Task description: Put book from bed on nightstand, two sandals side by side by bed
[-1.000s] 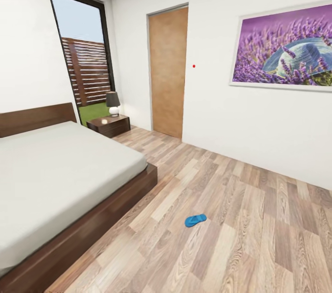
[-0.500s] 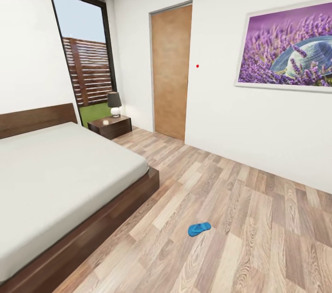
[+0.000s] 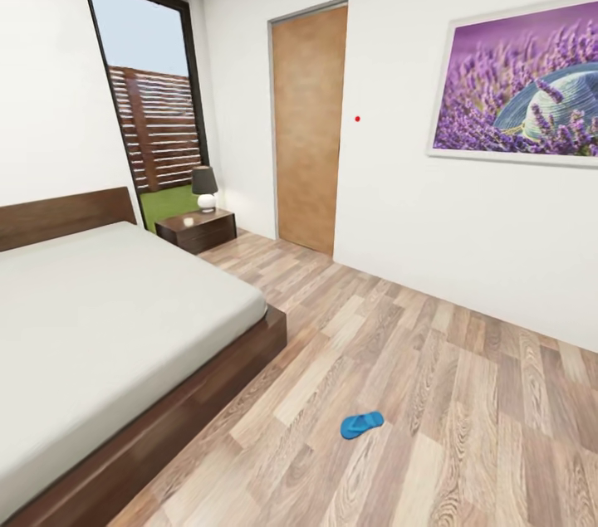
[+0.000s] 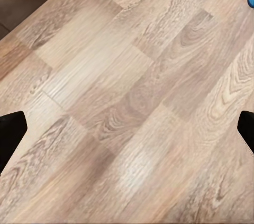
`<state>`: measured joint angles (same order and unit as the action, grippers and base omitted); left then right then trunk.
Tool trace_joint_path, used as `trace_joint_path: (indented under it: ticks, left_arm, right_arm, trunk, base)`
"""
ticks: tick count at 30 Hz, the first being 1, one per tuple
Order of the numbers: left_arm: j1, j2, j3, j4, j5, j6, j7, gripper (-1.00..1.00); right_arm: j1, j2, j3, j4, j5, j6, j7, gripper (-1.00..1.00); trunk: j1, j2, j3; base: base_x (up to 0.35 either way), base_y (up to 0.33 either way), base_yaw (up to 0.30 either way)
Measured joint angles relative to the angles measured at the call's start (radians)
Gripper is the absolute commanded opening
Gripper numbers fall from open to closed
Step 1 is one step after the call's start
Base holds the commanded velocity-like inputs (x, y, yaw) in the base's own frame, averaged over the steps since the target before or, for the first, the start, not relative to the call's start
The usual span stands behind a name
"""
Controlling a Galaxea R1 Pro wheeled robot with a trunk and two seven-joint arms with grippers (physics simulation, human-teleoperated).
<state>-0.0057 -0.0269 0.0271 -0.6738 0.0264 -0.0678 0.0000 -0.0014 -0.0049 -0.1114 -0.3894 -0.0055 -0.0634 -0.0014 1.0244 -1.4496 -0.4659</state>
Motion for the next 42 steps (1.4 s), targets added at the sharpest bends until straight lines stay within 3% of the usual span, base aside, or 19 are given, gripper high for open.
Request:
trace_joint_path:
  ticks: [27,42]
  left_arm:
    - [0.0,0.0,0.0,0.0,0.0,0.0,0.0,1.0]
    - [0.0,0.0,0.0,0.0,0.0,0.0,0.0,1.0]
  right_arm:
    - [0.0,0.002,0.0,0.0,-0.001,0.0,0.0,1.0]
    - [0.0,0.002,0.0,0.0,-0.001,0.0,0.0,1.0]
  trunk:
    - [0.0,0.0,0.0]
    - [0.001,0.0,0.0]
  base:
    - [0.277,0.0,0.0]
    - [0.136,0.0,0.0]
